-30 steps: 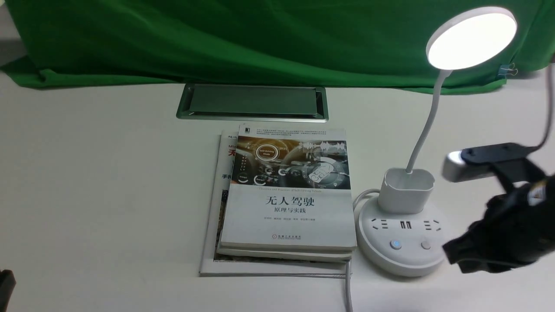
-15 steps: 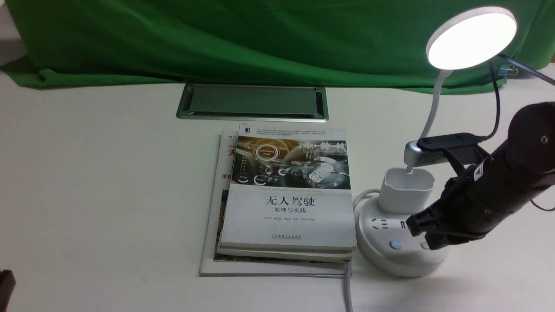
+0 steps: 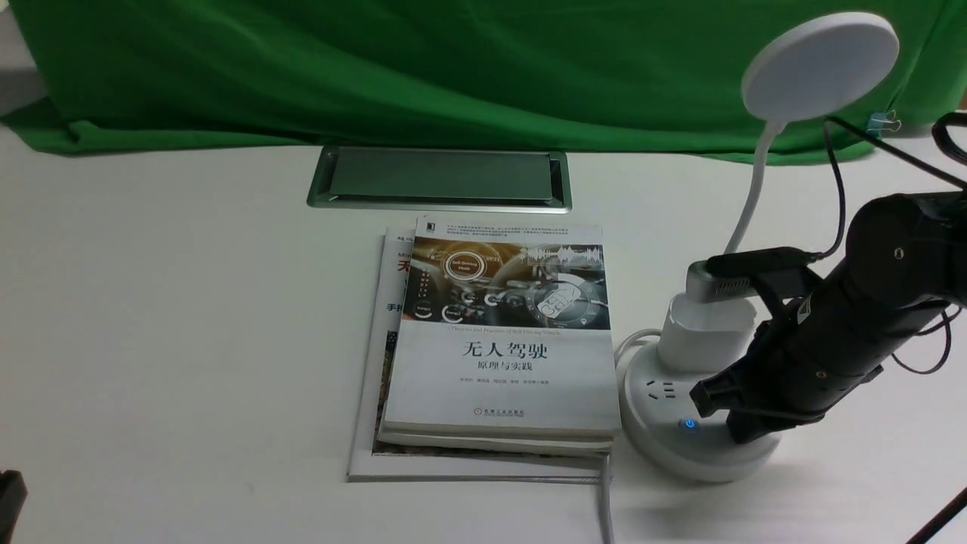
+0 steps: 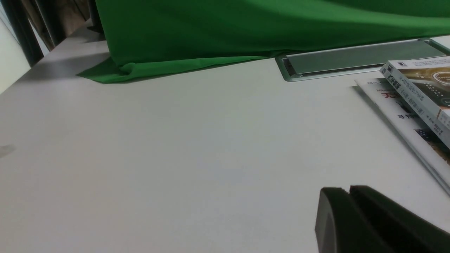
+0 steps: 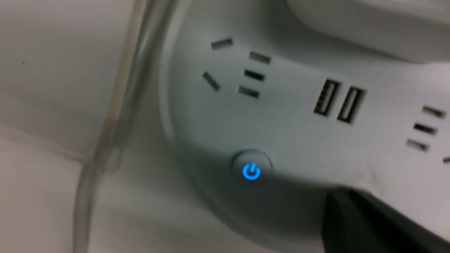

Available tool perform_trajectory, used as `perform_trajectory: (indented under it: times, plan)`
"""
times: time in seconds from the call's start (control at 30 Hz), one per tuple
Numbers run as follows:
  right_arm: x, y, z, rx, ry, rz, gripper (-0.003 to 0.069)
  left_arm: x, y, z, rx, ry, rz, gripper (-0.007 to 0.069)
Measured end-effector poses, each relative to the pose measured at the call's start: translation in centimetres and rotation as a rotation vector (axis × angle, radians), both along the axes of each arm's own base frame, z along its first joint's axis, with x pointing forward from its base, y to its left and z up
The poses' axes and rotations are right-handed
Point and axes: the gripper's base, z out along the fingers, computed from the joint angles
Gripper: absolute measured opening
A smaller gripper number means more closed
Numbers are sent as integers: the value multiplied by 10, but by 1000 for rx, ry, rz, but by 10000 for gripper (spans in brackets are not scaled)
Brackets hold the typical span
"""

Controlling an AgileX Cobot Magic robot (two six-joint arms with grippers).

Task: Turn off the desk lamp on the white desktop by hand.
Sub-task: 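Press the power button on the lamp base to turn the lamp off with the right gripper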

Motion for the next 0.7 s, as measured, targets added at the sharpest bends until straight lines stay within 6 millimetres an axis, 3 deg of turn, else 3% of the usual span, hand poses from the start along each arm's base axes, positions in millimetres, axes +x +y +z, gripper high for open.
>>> perform_trajectory:
  times: [0.3,0.5,0.7]
  plan:
    - [-3,-1,20,20,-71,1,34,0,0,0,1,0,0,20]
    - [4,0,-1,-9,-20,7,37,0,0,0,1,0,0,20]
    - [7,1,-3,-12,-17,9,37,0,0,0,1,0,0,20]
